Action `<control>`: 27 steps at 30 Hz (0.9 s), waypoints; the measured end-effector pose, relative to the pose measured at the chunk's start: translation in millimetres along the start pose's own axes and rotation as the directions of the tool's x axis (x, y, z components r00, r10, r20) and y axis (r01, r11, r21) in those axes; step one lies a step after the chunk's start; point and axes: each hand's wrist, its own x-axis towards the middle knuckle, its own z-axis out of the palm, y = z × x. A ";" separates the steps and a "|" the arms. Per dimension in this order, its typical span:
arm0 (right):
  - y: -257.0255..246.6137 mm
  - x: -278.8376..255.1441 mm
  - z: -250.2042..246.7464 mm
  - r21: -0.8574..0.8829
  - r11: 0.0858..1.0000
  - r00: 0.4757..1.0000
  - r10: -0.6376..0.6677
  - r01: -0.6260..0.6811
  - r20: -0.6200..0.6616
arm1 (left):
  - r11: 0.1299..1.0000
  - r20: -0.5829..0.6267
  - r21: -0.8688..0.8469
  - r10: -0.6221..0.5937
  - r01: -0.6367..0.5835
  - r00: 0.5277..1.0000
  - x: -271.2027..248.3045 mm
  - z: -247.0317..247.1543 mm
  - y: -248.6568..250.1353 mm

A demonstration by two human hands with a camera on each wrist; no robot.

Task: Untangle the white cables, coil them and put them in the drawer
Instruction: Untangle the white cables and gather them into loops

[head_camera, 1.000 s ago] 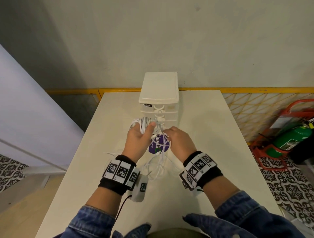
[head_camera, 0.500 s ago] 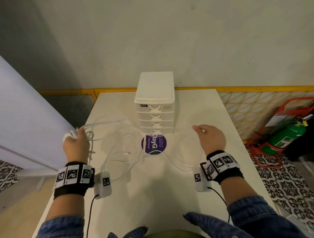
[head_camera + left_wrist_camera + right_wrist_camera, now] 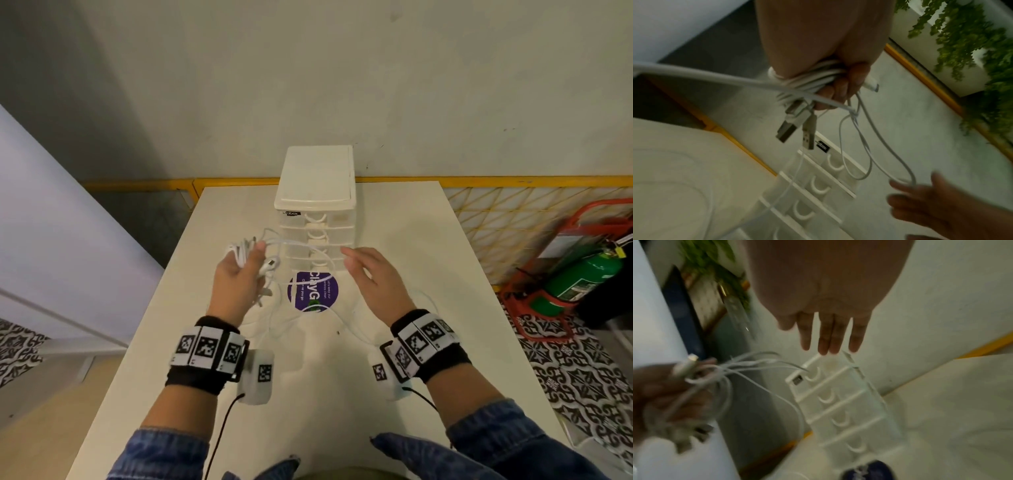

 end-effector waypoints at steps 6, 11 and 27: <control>-13.7 8.7 -0.9 0.407 0.882 0.970 0.241 -0.238 0.044 | 0.998 0.124 -0.053 -0.009 0.016 0.992 -7.7 9.2 9.0; -0.3 9.9 -19.6 0.237 0.967 0.967 0.143 -0.090 -0.213 | 0.976 0.306 0.210 -0.116 0.052 0.945 -3.9 0.5 4.6; -37.2 -6.9 19.6 0.419 0.874 0.958 0.156 -0.247 0.241 | 0.999 0.457 0.031 -0.003 -0.013 0.889 -16.4 17.8 18.7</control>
